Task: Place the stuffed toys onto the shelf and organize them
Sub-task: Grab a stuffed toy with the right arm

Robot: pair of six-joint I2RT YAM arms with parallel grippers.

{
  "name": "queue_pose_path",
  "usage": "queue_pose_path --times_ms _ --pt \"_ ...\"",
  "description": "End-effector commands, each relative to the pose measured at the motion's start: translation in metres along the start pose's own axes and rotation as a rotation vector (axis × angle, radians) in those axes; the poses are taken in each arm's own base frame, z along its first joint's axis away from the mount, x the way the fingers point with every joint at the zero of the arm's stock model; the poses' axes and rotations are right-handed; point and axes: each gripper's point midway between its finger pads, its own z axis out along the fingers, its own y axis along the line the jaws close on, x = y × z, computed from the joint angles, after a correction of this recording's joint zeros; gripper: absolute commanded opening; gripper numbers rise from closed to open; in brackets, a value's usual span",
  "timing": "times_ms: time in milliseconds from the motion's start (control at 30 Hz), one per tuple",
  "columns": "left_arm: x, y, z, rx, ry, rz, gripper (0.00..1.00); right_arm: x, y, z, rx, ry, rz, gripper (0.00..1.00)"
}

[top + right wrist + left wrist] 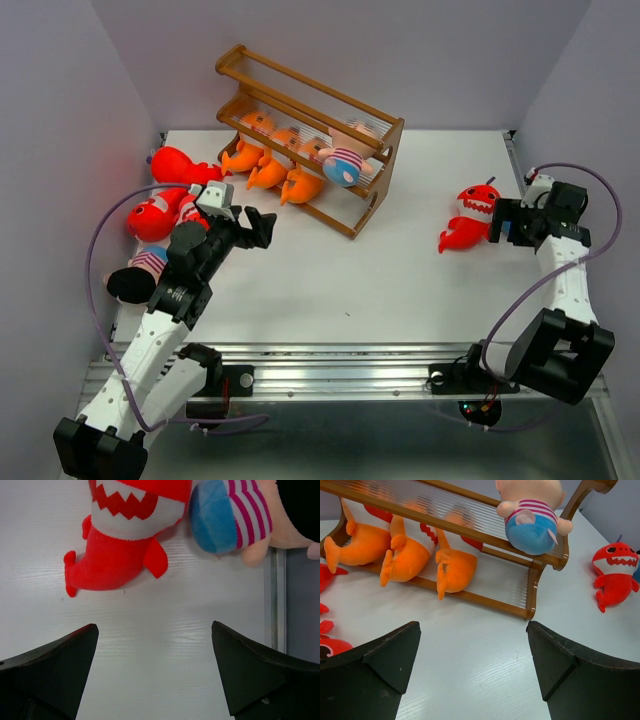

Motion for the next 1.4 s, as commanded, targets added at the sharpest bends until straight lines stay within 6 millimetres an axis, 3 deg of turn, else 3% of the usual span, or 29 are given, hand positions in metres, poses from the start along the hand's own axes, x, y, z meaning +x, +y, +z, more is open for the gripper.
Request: queue_pose_path --times_ms 0,667,867,1067,1367 --pt "-0.012 -0.005 0.0 0.027 -0.047 0.013 0.99 -0.031 -0.017 -0.004 0.047 -0.062 0.055 1.0" --pt "-0.017 -0.004 -0.003 0.016 -0.07 0.02 0.99 -0.043 -0.092 0.023 0.313 -0.1 0.111 1.0" --pt "-0.014 -0.002 -0.001 0.012 -0.06 0.022 0.99 -0.05 -0.114 0.04 0.381 -0.096 0.084 1.0" --pt "-0.01 -0.001 0.001 0.008 -0.045 0.022 0.99 -0.063 -0.121 0.054 0.384 -0.122 0.127 0.99" --pt "-0.006 0.001 0.003 0.002 -0.032 0.023 0.99 -0.077 -0.141 0.06 0.467 -0.184 0.131 0.98"
